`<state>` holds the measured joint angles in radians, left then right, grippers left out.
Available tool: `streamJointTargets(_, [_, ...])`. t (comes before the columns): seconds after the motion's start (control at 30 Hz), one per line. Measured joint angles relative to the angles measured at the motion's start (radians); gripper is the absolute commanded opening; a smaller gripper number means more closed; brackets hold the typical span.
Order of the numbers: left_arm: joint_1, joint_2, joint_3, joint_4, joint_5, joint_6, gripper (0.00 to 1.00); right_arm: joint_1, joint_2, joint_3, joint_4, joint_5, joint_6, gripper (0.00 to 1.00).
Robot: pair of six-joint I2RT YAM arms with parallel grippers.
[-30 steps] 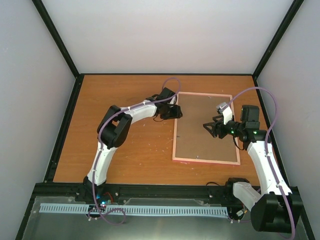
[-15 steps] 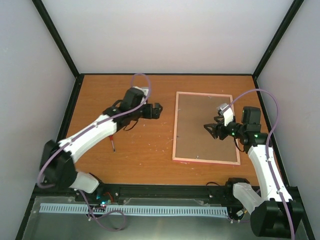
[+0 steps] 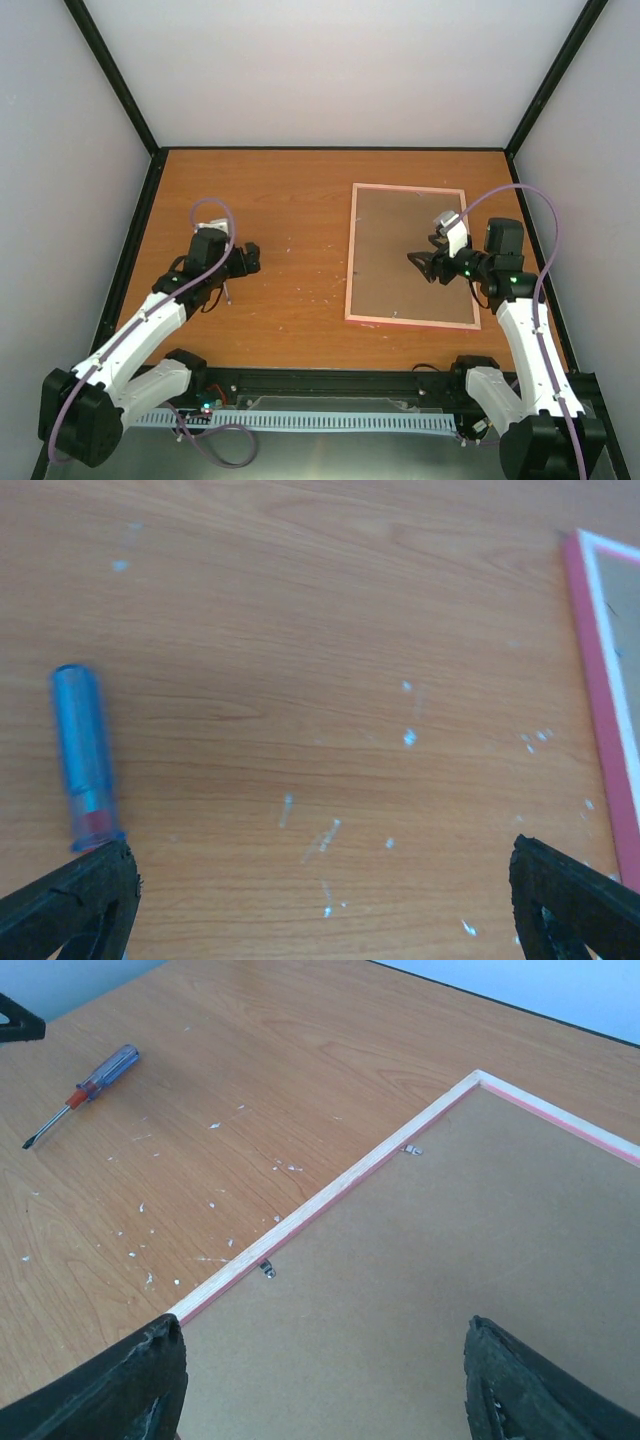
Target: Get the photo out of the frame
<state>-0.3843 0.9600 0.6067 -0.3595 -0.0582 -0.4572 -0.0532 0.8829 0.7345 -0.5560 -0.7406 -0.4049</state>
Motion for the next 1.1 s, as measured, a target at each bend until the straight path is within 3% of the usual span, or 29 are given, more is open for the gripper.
streamJointTargets(0.2, [0.020,0.016,0.040,-0.162,-0.143,-0.243,1.00,-0.003,-0.009,-0.003,0.000,-0.012,-0.010,0.74])
streamJointTargets(0.67, [0.028,0.146,0.054,-0.290,-0.060,-0.377,1.00,-0.004,-0.042,-0.003,-0.009,-0.064,-0.044,0.75])
streamJointTargets(0.77, [0.054,0.189,0.053,-0.292,-0.036,-0.388,0.91,-0.004,-0.047,-0.003,-0.011,-0.078,-0.051,0.75])
streamJointTargets(0.93, [0.128,0.199,0.047,-0.279,0.006,-0.385,0.55,-0.004,-0.045,-0.003,-0.026,-0.097,-0.067,0.75])
streamJointTargets(1.1, [0.222,0.229,0.037,-0.241,0.072,-0.349,0.48,-0.004,-0.022,-0.003,-0.039,-0.129,-0.071,0.75])
